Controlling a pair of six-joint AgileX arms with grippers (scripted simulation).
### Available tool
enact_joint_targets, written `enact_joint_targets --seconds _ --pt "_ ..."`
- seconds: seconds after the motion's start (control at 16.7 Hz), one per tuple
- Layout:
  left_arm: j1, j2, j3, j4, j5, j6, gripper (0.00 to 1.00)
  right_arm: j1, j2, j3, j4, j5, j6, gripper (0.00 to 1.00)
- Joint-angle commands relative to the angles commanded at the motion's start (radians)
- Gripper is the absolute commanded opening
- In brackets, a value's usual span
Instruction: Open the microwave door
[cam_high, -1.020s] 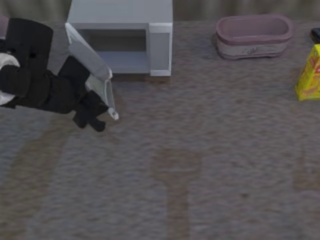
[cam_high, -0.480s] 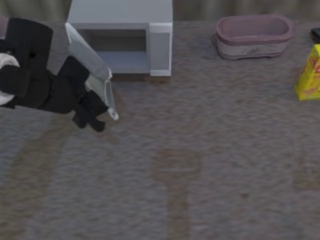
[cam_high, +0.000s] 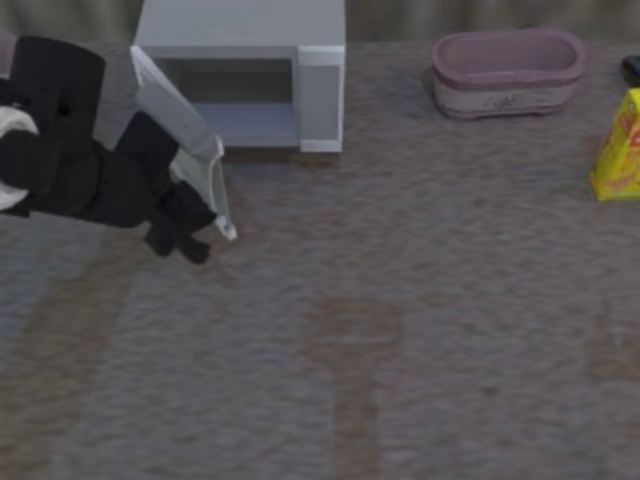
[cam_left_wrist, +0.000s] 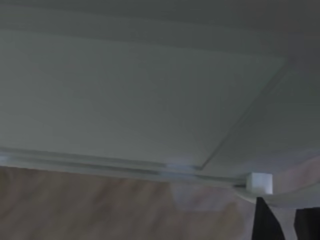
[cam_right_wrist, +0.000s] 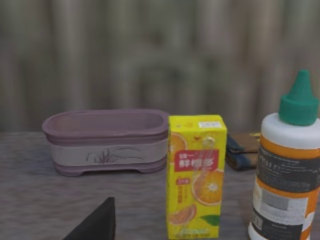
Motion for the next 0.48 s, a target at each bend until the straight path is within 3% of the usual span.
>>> enact_joint_targets --seconds 0.48 --pt "-0.004 0.0 -0.005 -0.004 0.007 0.0 0.0 0.0 0.0 0.0 0.0 0.0 0.0 1.0"
